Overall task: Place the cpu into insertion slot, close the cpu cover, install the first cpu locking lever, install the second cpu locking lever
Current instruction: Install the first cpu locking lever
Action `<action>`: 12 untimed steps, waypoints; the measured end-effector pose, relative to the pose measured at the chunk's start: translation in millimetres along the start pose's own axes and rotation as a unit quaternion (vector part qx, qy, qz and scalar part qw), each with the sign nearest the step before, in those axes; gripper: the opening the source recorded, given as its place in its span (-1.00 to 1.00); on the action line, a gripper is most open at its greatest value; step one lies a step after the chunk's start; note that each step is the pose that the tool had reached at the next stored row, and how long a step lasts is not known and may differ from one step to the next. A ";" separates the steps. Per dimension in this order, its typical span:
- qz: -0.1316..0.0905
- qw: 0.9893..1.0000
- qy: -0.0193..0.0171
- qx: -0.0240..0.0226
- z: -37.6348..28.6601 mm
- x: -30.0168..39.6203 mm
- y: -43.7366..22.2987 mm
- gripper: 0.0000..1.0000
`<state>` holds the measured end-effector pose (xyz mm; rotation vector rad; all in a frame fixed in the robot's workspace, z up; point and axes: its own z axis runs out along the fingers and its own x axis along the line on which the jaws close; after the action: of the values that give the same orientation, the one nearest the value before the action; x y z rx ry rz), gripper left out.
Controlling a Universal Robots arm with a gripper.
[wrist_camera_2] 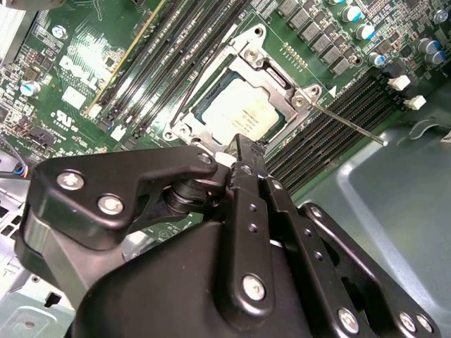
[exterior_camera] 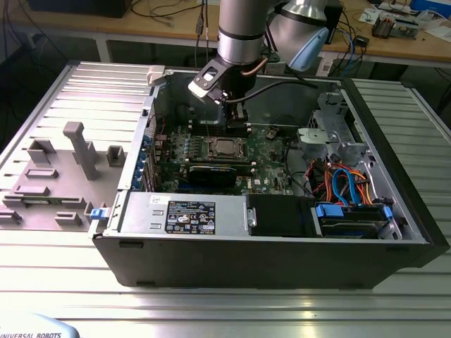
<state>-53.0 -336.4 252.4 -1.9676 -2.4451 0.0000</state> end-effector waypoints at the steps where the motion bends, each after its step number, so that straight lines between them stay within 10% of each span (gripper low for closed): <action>1: 0.000 1.000 0.000 0.000 0.0 0.0 0.0 -0.79; 12: -0.017 1.000 0.000 0.000 0.0 0.0 0.0 -0.79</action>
<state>-53.0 -336.4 252.4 -1.9256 -2.4783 0.0000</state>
